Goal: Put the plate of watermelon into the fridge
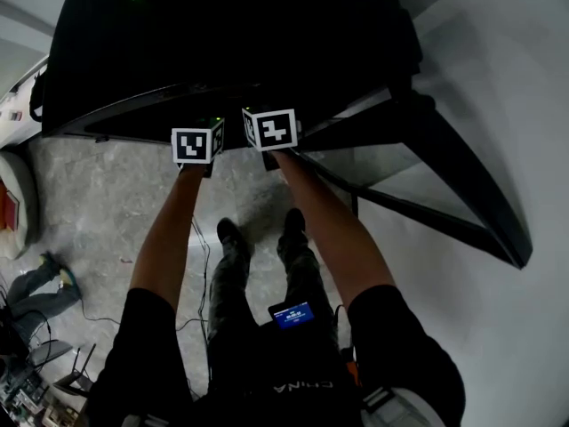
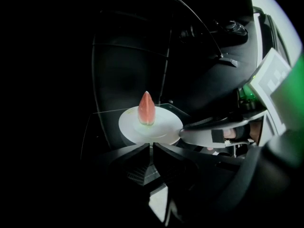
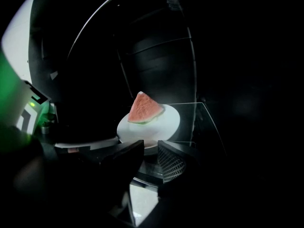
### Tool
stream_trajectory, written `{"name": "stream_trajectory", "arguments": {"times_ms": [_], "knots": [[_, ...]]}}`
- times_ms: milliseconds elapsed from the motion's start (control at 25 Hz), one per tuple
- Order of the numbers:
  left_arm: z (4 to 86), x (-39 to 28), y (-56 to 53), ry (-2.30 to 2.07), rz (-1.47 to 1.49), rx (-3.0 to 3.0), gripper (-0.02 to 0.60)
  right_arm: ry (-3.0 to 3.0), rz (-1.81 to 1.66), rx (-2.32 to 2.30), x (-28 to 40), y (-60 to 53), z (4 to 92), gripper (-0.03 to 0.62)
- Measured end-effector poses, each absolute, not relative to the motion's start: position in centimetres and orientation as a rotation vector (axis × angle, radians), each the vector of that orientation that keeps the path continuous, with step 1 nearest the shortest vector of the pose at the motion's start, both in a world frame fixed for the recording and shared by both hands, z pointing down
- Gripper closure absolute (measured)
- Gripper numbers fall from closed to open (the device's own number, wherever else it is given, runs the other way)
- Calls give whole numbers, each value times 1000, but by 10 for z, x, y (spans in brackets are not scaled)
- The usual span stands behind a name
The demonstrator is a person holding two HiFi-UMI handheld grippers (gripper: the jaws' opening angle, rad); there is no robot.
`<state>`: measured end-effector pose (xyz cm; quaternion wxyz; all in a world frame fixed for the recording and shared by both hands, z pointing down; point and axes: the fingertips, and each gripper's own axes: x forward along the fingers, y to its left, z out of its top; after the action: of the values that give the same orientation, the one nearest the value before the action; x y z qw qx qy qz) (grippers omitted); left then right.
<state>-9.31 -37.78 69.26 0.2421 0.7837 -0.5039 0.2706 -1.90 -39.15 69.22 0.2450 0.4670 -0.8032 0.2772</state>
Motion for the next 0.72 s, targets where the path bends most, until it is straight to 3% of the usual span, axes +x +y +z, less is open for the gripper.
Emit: {"name": "stream_trajectory", "arguments": {"times_ms": [240, 720], "knots": [[678, -98, -365, -1391, 743, 2164, 551, -2228, 752, 1255, -18, -384, 672, 497], [583, -84, -307, -1238, 454, 2211, 555, -2282, 844, 1103, -19, -310, 595, 499]]}}
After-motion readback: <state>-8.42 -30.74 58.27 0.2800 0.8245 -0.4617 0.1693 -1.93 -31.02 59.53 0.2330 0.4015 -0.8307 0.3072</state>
